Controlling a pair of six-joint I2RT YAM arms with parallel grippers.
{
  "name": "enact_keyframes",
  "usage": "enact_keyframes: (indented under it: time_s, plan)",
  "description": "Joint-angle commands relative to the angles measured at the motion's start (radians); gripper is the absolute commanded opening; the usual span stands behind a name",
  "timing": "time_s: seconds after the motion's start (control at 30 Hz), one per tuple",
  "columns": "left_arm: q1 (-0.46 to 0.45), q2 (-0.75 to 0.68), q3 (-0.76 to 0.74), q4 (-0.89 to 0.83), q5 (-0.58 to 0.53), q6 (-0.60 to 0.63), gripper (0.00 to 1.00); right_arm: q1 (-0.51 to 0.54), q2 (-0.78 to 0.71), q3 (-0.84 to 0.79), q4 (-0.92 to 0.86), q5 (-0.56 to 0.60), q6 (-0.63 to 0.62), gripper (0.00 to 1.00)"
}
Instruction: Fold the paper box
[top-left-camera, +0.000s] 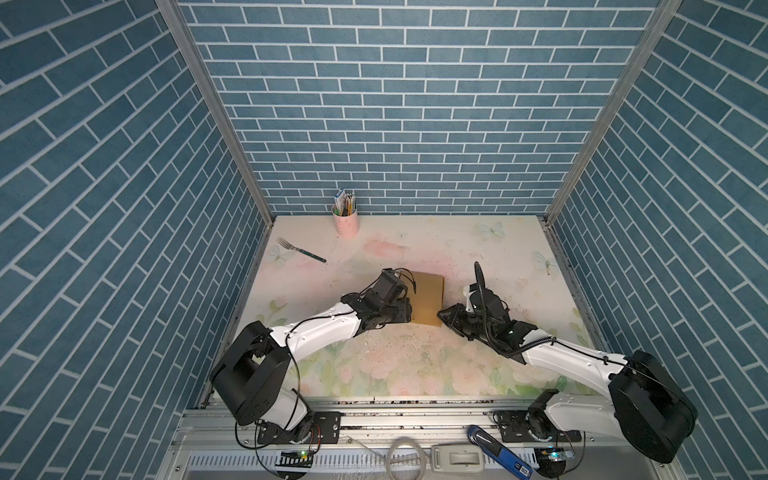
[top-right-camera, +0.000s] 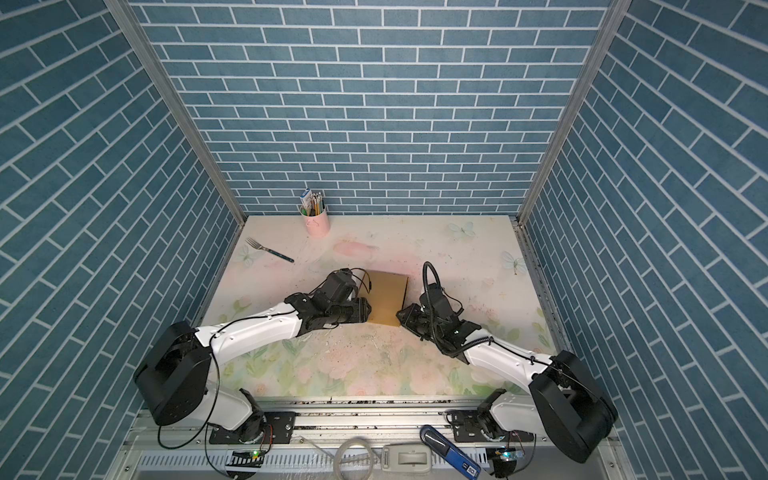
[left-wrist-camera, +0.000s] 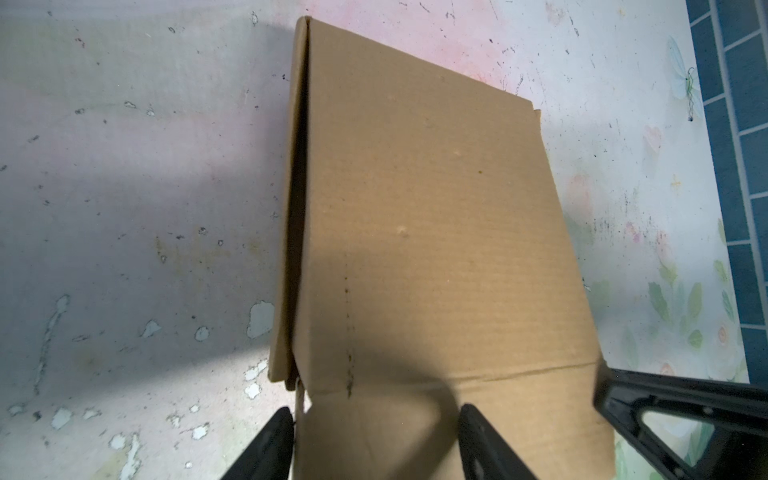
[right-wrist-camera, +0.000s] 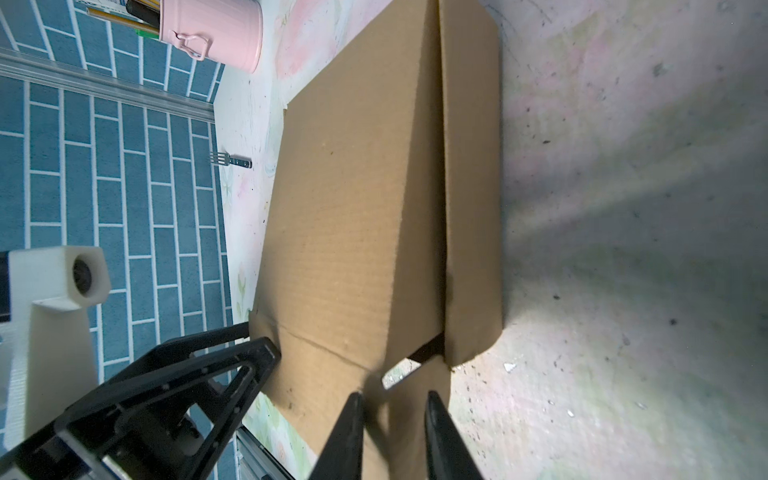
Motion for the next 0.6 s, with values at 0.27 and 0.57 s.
enact_keyframes:
  time_s: [0.27,0.57]
  plan:
    - [-0.002,-0.034,0.009,-0.094,-0.067,0.031,0.67,-0.001,-0.035,0.046,-0.11,0.024,-0.018,0.27]
    - [0.002,-0.026,0.023,-0.102,-0.07,0.042,0.68,-0.001,-0.024,0.071,-0.134,0.04,-0.038,0.3]
